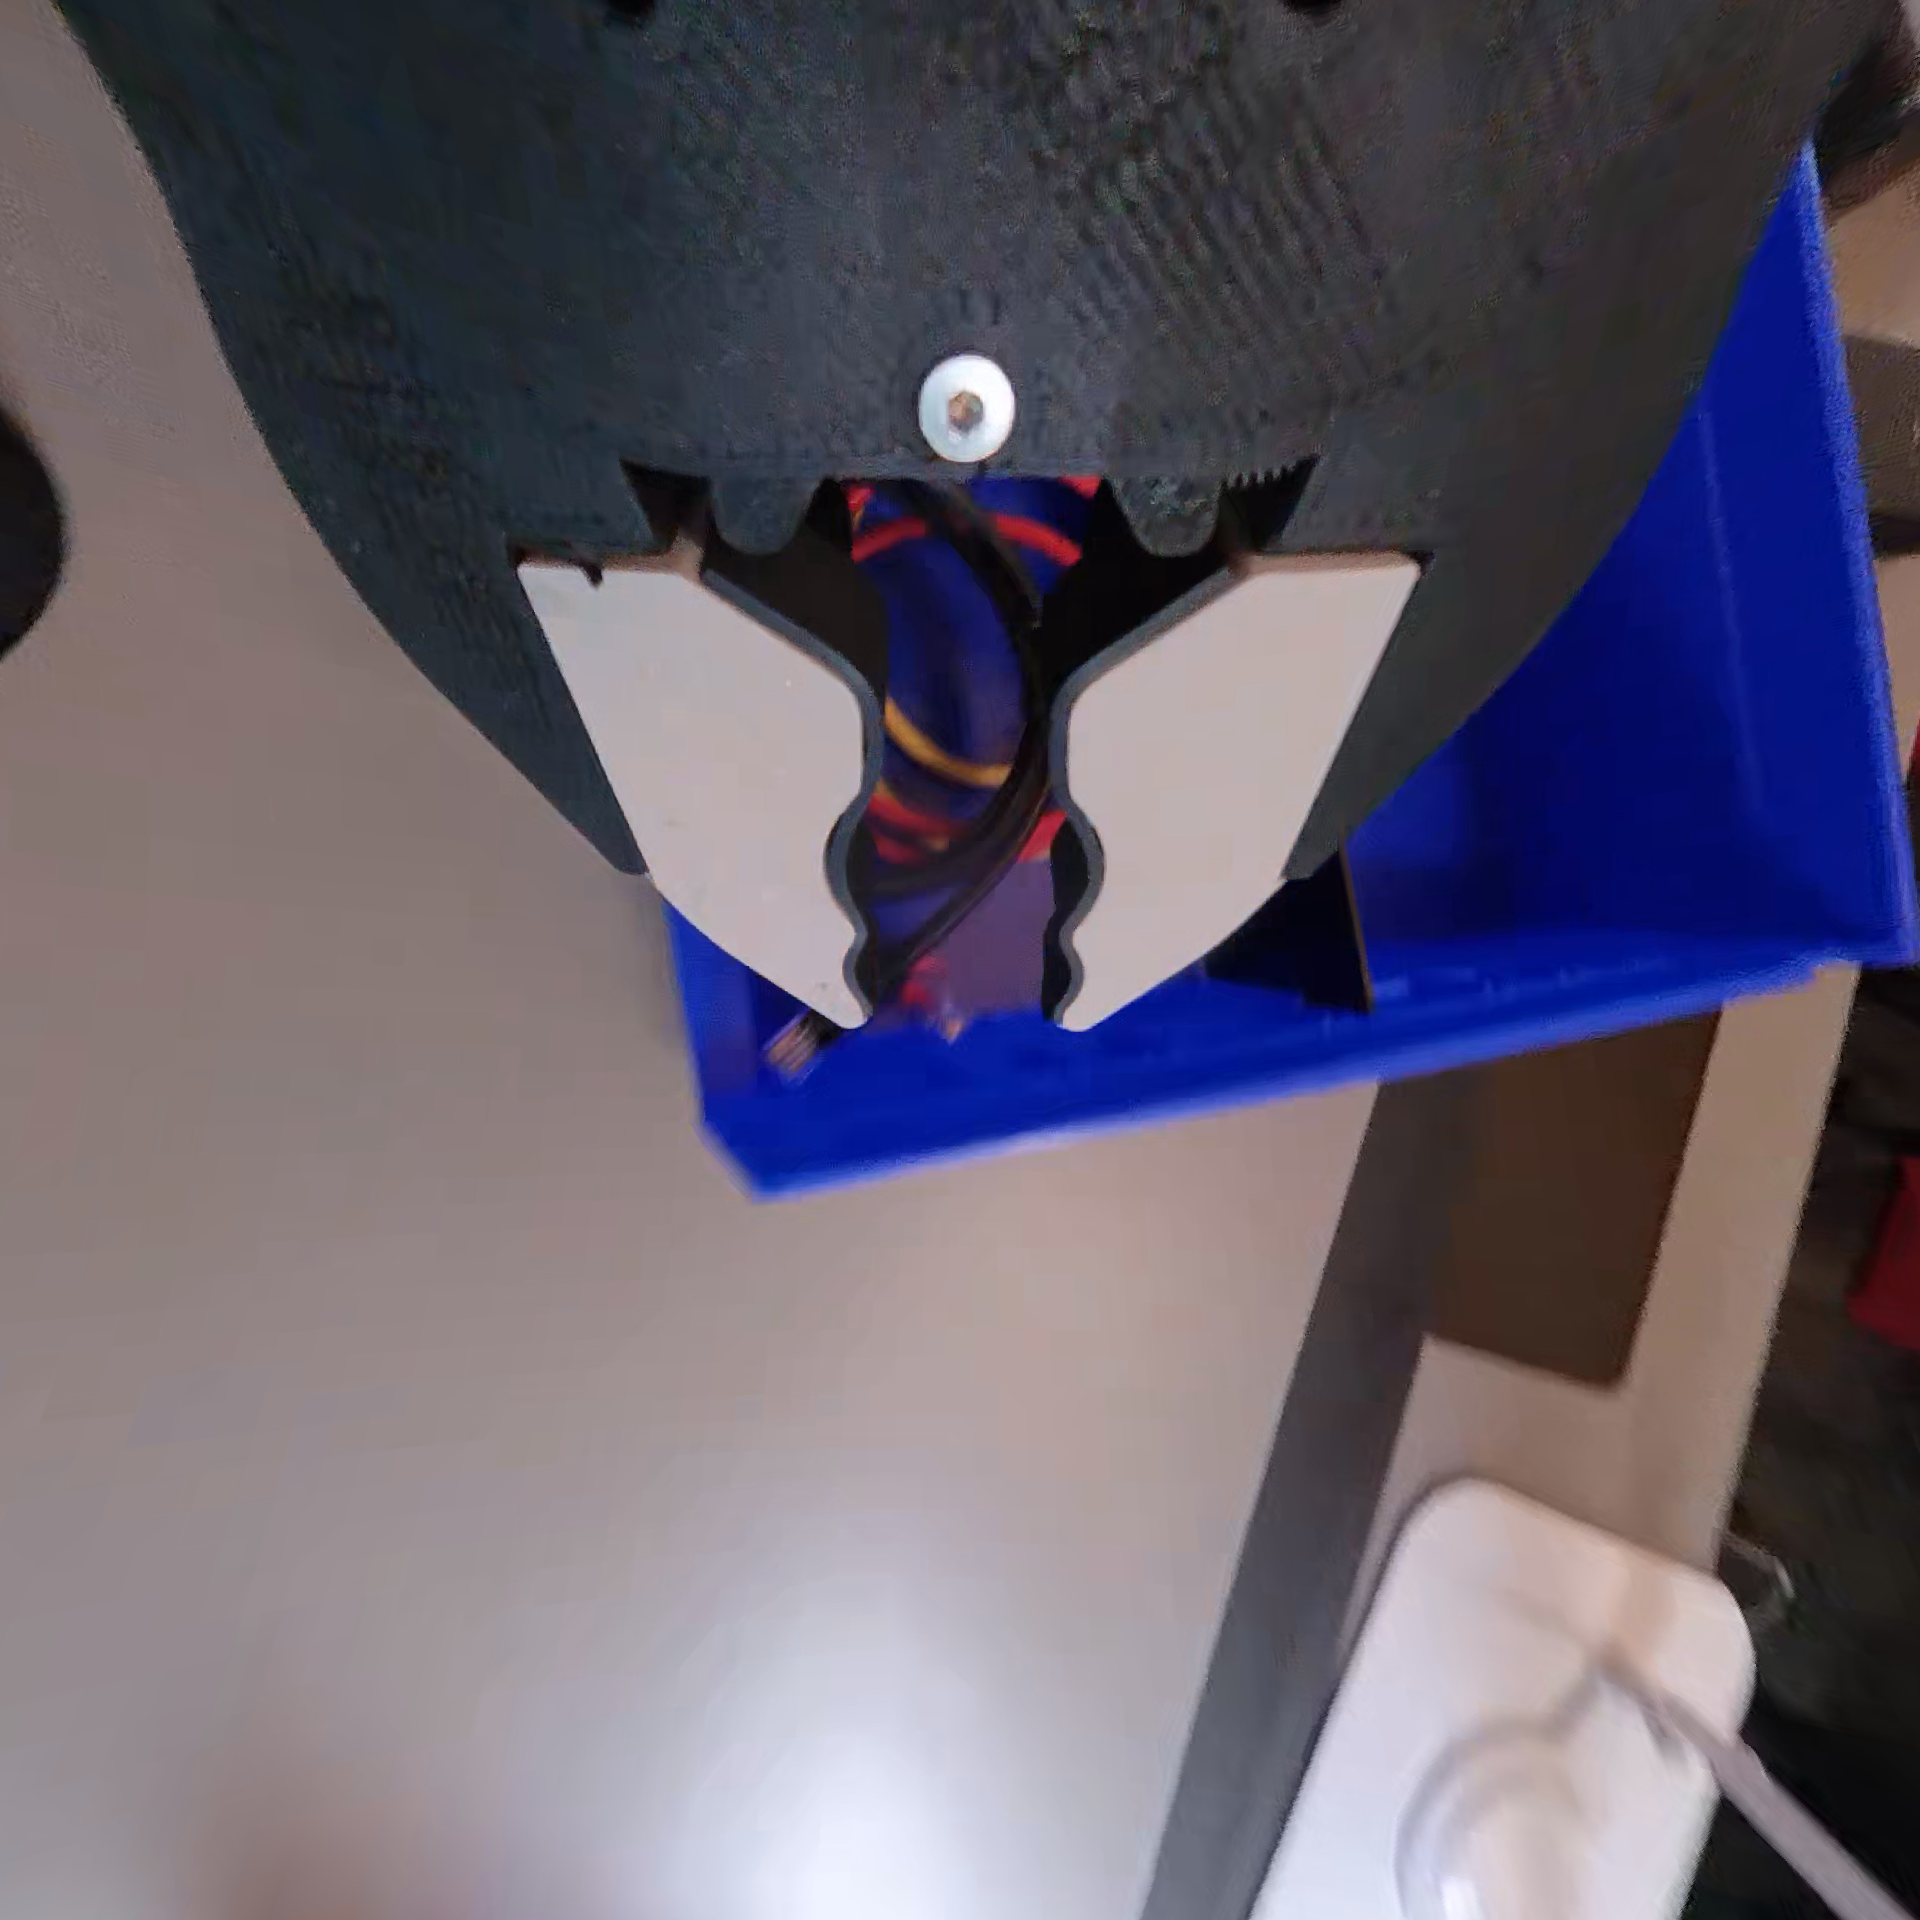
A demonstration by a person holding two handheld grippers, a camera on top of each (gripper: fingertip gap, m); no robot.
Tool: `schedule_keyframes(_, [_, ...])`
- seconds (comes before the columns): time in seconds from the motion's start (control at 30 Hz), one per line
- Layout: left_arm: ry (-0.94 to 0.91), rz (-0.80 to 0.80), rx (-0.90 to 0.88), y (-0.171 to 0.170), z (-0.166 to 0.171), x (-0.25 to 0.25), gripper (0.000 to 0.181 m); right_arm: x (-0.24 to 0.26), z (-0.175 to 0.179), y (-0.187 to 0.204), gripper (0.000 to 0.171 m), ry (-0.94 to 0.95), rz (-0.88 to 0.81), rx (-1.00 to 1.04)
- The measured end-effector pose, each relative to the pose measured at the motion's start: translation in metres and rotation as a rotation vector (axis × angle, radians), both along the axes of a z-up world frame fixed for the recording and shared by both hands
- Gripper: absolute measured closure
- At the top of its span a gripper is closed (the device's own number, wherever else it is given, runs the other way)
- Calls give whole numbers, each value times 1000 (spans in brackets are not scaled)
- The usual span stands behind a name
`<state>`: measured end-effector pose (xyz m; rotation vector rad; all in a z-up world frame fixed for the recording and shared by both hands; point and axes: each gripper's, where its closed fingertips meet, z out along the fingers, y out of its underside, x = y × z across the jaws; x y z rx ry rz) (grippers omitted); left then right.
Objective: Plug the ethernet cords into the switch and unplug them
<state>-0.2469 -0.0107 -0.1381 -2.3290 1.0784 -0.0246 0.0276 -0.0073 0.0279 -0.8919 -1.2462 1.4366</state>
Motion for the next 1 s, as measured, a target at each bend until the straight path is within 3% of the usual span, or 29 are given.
schedule_keyframes(0.13, [55,-58,-99,0,-25,-17,152,-3,-6,4,143,-6,9,-30])
schedule_keyframes(0.43, [236,-273,-285,-15,-59,1,150,-4,-21,18,142,-34,-10,-68])
schedule_keyframes(0.63, [336,-294,-237,-9,-70,-4,164,-2,-22,23,142,-34,-24,-70])
schedule_keyframes(0.77, [265,-224,-128,-1,-47,-11,167,0,-21,23,142,-39,-26,-54])
schedule_keyframes(1.0, [-90,-128,-9,-7,33,0,169,3,-18,9,143,-25,74,-63])
